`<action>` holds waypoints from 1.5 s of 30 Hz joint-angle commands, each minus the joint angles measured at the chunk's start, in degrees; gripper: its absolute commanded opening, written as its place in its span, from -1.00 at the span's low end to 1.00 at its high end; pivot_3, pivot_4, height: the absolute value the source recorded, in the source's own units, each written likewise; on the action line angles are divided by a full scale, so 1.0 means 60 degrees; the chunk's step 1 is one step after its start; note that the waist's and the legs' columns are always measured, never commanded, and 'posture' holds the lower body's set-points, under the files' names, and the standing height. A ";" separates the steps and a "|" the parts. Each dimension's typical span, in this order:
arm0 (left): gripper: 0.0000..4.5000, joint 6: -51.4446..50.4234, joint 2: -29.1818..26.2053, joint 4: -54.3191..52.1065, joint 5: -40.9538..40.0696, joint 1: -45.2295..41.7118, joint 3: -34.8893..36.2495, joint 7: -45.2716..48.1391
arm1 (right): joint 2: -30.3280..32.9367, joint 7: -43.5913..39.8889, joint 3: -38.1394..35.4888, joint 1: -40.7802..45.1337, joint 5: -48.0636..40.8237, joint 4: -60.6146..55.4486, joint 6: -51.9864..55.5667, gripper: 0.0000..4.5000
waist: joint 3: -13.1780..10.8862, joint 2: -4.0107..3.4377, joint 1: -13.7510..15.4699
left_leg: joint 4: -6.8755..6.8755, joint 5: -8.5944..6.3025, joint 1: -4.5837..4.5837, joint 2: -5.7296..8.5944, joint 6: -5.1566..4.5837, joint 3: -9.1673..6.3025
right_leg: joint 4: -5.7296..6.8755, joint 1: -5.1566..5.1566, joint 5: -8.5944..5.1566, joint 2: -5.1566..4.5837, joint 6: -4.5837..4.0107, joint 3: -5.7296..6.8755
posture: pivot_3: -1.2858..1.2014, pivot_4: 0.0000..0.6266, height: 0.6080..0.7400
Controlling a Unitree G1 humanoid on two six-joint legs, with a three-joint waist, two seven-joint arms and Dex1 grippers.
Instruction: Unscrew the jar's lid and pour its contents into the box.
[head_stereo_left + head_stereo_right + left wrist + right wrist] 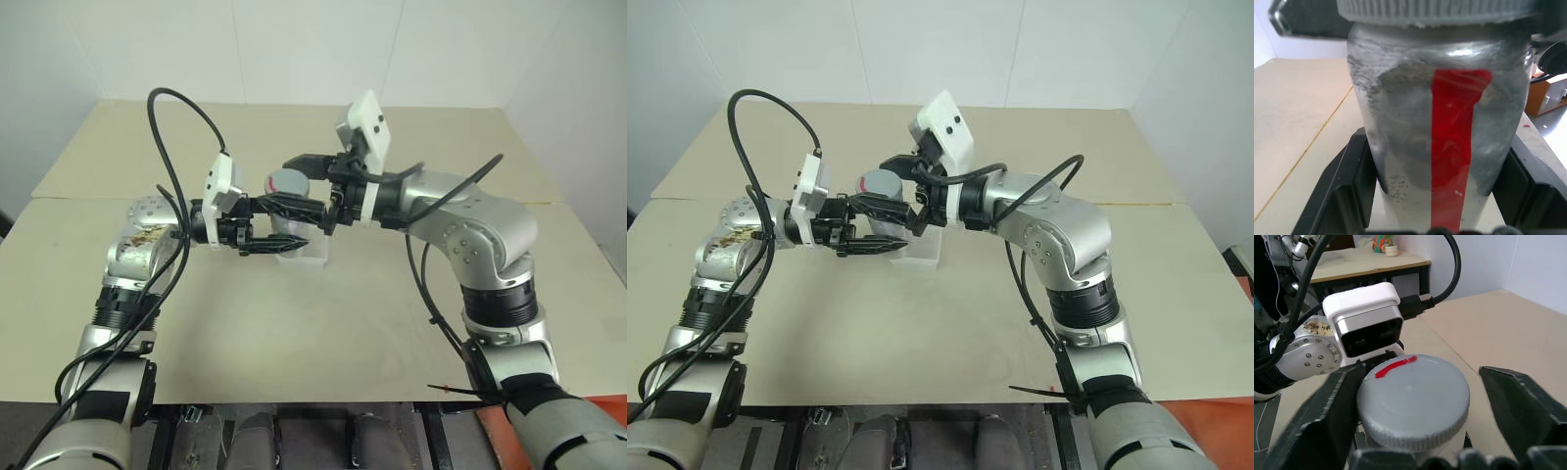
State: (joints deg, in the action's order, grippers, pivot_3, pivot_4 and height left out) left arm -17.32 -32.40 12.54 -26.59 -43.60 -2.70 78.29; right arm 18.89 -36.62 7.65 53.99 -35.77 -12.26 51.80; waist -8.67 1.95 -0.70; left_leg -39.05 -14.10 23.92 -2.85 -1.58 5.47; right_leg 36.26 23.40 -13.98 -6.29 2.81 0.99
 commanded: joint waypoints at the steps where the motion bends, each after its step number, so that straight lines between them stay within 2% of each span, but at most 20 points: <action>1: 0.26 0.0259 -0.0103 -0.0306 0.0032 -0.0047 0.0109 0.0085 | 0.0000 -0.0038 -0.0175 0.0325 0.0027 -0.0173 -0.0102 0.32 | 0.0000 -0.0001 -0.0001 | 0.0000 0.0000 0.0000 0.0000 0.0000 0.0000 | 0.0001 0.0001 0.0000 0.0000 0.0000 -0.0001 | 0.03 -0.52 1.00; 9: 0.26 0.0269 -0.0054 -0.0278 0.0028 0.0093 0.0026 0.0158 | 0.0056 -0.0305 -0.0262 0.0262 0.0089 -0.0245 -0.0369 0.27 | 0.0000 -0.0001 -0.0001 | -0.0001 0.0001 0.0023 0.0001 0.0000 -0.0001 | 0.0004 0.0022 0.0000 0.0000 0.0000 0.0001 | 0.03 -0.52 1.00; 16: 0.26 -0.0244 -0.0002 -0.0752 -0.1038 0.0051 0.0307 0.1182 | 0.0594 -0.3506 -0.0149 -0.0161 -0.0901 -0.0102 -0.1107 0.27 | 0.0000 -0.0001 0.0003 | -0.0037 0.0007 0.0121 0.0003 0.0006 0.0002 | 0.0050 0.0132 0.0001 0.0000 0.0002 -0.0011 | 0.03 -0.52 1.00; 25: 0.26 -0.0517 0.0218 -0.1670 -0.1509 0.0147 -0.0118 0.2216 | 0.0596 -0.7390 0.0684 0.0454 -0.1016 0.1328 -0.1846 0.27 | -0.0001 -0.0001 -0.0009 | -0.0045 0.0008 0.0114 0.0001 0.0003 -0.0004 | 0.0071 0.0130 0.0001 0.0004 0.0002 -0.0014 | 0.03 -0.52 1.00; 30: 0.26 -0.0539 -0.0016 -0.1922 -0.1828 0.0123 -0.0521 0.2369 | 0.0392 -0.8364 0.0951 0.0746 -0.0555 0.1996 -0.2415 0.27 | -0.0001 -0.0001 -0.0005 | -0.0050 0.0008 0.0114 0.0001 0.0003 -0.0008 | 0.0071 0.0128 0.0001 0.0004 0.0002 -0.0014 | 0.03 -0.52 1.00; 32: 0.26 -0.0518 -0.0122 -0.1983 -0.1908 0.0132 -0.0630 0.2369 | 0.0299 -0.8493 0.0929 0.0824 -0.0533 0.2149 -0.2487 0.27 | -0.0001 -0.0001 -0.0006 | -0.0053 0.0008 0.0114 0.0001 0.0003 -0.0010 | 0.0075 0.0129 0.0001 0.0004 0.0002 -0.0014 | 0.03 -0.52 1.00; 34: 0.26 -0.0478 -0.0161 -0.1969 -0.1922 0.0140 -0.0654 0.2369 | 0.0236 -0.8481 0.0907 0.0836 -0.0441 0.2202 -0.2578 0.58 | -0.0001 -0.0002 -0.0007 | -0.0053 0.0009 0.0114 0.0000 0.0004 -0.0014 | 0.0076 0.0131 0.0001 0.0005 0.0002 -0.0015 | 0.03 -0.52 1.00; 38: 0.26 -0.0481 -0.0234 -0.1850 -0.1870 0.0156 -0.0609 0.2368 | 0.0120 -0.8010 0.0705 0.0736 -0.0340 0.2190 -0.2618 0.99 | -0.0001 -0.0002 -0.0007 | -0.0053 0.0011 0.0114 0.0000 0.0008 -0.0018 | 0.0080 0.0133 0.0001 0.0005 0.0002 -0.0014 | 0.03 -0.52 1.00; 41: 0.26 -0.0469 -0.0344 -0.1720 -0.1766 0.0187 -0.0549 0.2368 | 0.0100 -0.7544 0.0501 0.0639 -0.0289 0.2067 -0.2574 0.99 | -0.0001 -0.0002 0.0017 | -0.0065 0.0011 0.0115 0.0000 0.0008 -0.0017 | 0.0080 0.0127 0.0001 0.0005 0.0002 -0.0011 | 0.03 -0.52 1.00; 45: 0.26 -0.0519 -0.1032 -0.1347 -0.1818 0.0248 -0.0122 0.2368 | 0.0166 -0.6022 -0.0073 0.0081 -0.0264 0.1273 -0.2456 0.99 | -0.0001 -0.0003 0.0015 | -0.0075 0.0010 0.0117 -0.0002 0.0008 -0.0015 | 0.0083 0.0127 0.0001 0.0005 0.0002 -0.0009 | 0.03 -0.52 1.00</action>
State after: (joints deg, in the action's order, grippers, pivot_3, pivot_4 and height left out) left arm -20.28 -36.73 3.88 -36.34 -41.72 -6.86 92.31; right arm 19.24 -76.37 10.13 55.03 -37.16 -0.96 36.87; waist -8.68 1.94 -0.61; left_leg -39.50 -14.03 24.63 -2.87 -1.53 5.37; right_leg 36.76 24.17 -13.98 -6.27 2.82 0.94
